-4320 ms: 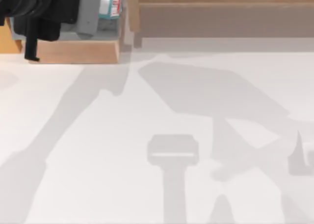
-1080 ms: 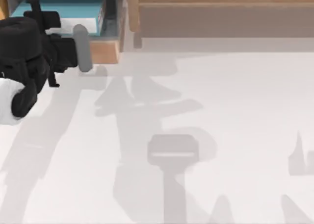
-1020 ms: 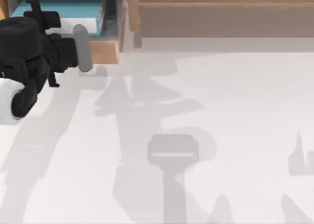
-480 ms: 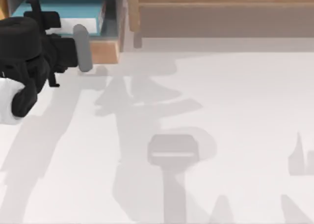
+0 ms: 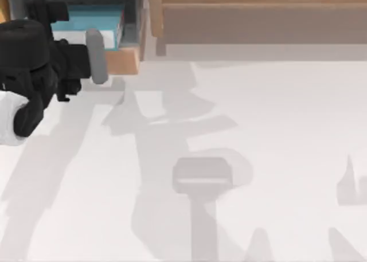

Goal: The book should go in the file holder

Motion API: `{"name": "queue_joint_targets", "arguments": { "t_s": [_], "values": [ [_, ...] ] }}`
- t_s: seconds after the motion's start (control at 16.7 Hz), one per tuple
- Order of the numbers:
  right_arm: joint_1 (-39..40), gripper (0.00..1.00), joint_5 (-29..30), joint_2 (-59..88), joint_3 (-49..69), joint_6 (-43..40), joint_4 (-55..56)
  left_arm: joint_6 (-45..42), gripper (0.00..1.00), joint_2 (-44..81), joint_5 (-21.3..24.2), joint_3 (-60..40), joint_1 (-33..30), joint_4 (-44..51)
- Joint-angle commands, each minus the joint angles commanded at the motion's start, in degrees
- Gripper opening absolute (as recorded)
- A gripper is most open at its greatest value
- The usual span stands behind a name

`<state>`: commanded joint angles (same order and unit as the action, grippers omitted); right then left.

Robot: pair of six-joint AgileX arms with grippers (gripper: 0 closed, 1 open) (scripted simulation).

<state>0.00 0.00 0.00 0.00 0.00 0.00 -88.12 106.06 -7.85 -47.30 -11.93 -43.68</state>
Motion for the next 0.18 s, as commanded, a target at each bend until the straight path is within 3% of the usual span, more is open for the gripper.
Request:
{"name": "queue_joint_targets", "arguments": {
  "t_s": [0.18],
  "values": [
    [0.0,1.00,0.0,0.0,0.0,0.0,0.0,0.0,1.00,0.0,0.0,0.0,0.0,0.0]
  ]
}}
